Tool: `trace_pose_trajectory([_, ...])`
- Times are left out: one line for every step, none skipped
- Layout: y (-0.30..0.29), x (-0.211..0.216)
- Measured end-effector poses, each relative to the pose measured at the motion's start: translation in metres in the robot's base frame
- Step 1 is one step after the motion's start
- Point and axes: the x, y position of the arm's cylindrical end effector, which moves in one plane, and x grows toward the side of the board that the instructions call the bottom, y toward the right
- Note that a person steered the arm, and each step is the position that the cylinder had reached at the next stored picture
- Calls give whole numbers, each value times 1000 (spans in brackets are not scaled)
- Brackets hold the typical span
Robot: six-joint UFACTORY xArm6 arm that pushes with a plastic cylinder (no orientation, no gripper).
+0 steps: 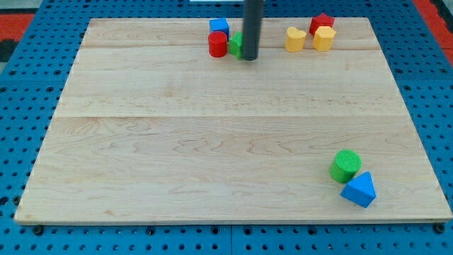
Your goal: Move the yellow blocks close to the green star
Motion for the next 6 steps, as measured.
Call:
trace_pose_trajectory([104, 6])
trace_pose_trajectory([235, -21])
trace_pose_trajectory([207, -51])
trace_pose_trajectory([106, -51])
trace_pose_trajectory([3, -50])
trace_pose_trajectory([38, -53])
